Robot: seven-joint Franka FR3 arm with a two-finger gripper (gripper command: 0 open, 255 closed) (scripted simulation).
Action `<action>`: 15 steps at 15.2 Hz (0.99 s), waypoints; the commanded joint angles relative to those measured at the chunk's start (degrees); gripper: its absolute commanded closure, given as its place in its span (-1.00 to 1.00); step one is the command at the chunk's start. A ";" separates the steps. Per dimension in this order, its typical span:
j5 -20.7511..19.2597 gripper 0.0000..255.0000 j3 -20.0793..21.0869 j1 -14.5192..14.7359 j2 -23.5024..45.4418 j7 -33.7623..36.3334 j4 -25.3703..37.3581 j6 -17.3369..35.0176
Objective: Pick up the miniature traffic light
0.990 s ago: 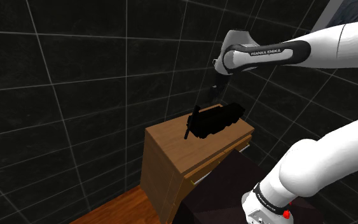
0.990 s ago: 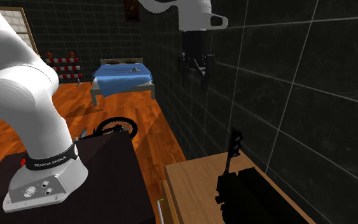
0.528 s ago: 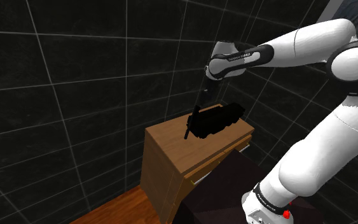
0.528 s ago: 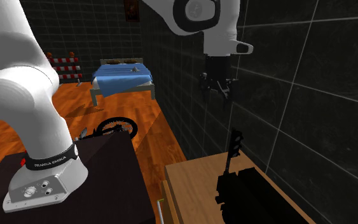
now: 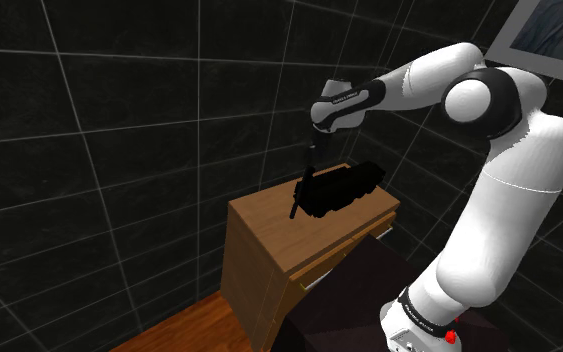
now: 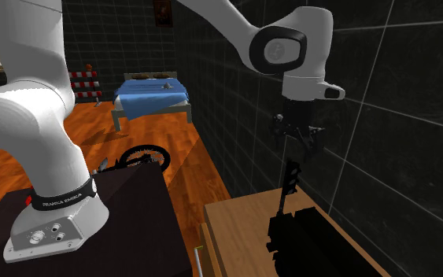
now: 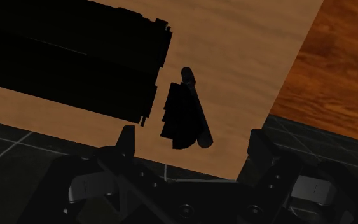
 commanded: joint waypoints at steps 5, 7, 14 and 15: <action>1.26 -1.00 0.33 -0.52 3.62 -0.97 -0.44 3.98; 1.52 -1.00 0.44 -0.60 4.39 -1.13 -0.71 5.01; 1.56 1.00 0.44 -0.65 4.50 -1.20 -0.69 5.08; 1.56 1.00 0.44 -0.65 4.51 -1.20 -0.69 5.09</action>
